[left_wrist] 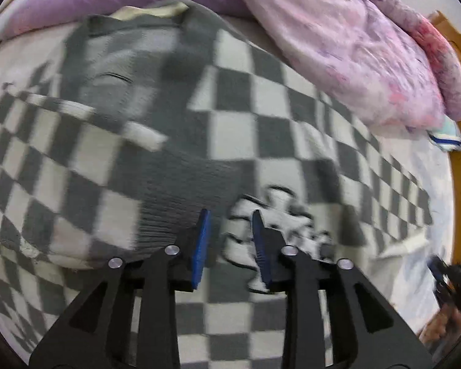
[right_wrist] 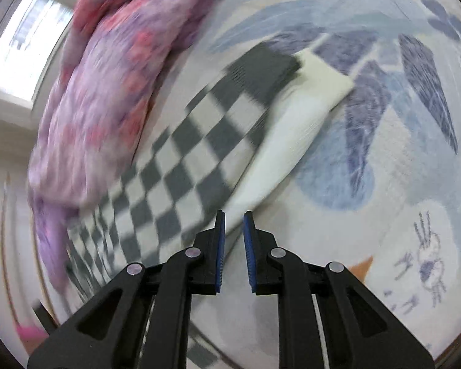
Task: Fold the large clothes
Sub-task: 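Lift the cuff with the left tool and fold the sleeve across the cardigan front, then lift the other cuff with the right tool and fold it across the front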
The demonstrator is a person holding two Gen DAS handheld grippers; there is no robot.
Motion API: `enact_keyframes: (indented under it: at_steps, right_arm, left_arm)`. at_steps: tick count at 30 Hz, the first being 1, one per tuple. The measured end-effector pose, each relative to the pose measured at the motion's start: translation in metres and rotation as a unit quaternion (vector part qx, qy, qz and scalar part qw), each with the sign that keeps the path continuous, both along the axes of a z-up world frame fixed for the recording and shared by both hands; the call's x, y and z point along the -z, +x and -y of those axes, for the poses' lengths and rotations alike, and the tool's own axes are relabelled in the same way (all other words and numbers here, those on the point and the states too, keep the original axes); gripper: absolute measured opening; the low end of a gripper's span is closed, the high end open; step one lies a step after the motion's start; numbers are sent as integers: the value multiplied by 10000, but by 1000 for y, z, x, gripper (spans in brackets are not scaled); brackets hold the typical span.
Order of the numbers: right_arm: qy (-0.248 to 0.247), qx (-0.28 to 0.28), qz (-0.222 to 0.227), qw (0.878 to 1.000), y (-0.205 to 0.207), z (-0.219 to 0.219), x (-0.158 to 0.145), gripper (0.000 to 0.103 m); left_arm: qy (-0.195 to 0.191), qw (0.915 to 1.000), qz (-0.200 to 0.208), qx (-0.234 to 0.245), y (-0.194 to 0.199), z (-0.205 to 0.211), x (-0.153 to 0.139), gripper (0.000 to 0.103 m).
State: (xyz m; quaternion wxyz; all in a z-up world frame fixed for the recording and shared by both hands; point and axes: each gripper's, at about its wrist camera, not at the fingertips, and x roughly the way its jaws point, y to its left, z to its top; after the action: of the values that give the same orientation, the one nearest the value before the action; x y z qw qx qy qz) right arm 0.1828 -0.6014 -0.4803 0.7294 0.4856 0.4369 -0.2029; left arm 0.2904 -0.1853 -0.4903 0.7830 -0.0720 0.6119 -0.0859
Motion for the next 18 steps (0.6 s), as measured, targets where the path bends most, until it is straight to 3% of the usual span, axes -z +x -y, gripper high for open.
enact_keyframes:
  at_steps: [3, 5, 6, 7, 10, 13, 16, 18]
  right_arm:
    - [173, 267, 173, 9993, 10, 19, 6, 26]
    - [127, 364, 182, 9991, 20, 31, 10, 32]
    - [132, 410, 192, 9989, 24, 37, 12, 33]
    - [166, 478, 171, 9986, 29, 43, 16, 33]
    - [319, 633, -31, 9975, 42, 56, 37, 35]
    - [480, 829, -171, 9953, 47, 64, 53, 36]
    - [555, 805, 66, 9952, 57, 68, 58, 37]
    - [477, 703, -48, 9964, 65, 70, 61, 37]
  left_arm:
    - [300, 9987, 37, 418, -1, 23, 7, 44]
    - [345, 9978, -127, 559, -1, 31, 16, 46]
    - [380, 9972, -244, 590, -1, 33, 22, 55]
    - [379, 9967, -377, 606, -1, 34, 28, 57]
    - [477, 9943, -604, 741, -4, 35, 40, 57]
    - [594, 9917, -504, 1024, -8, 40, 41, 58]
    - [355, 9924, -531, 1055, -10, 40, 37, 59]
    - [187, 9930, -474, 1063, -14, 37, 30, 58]
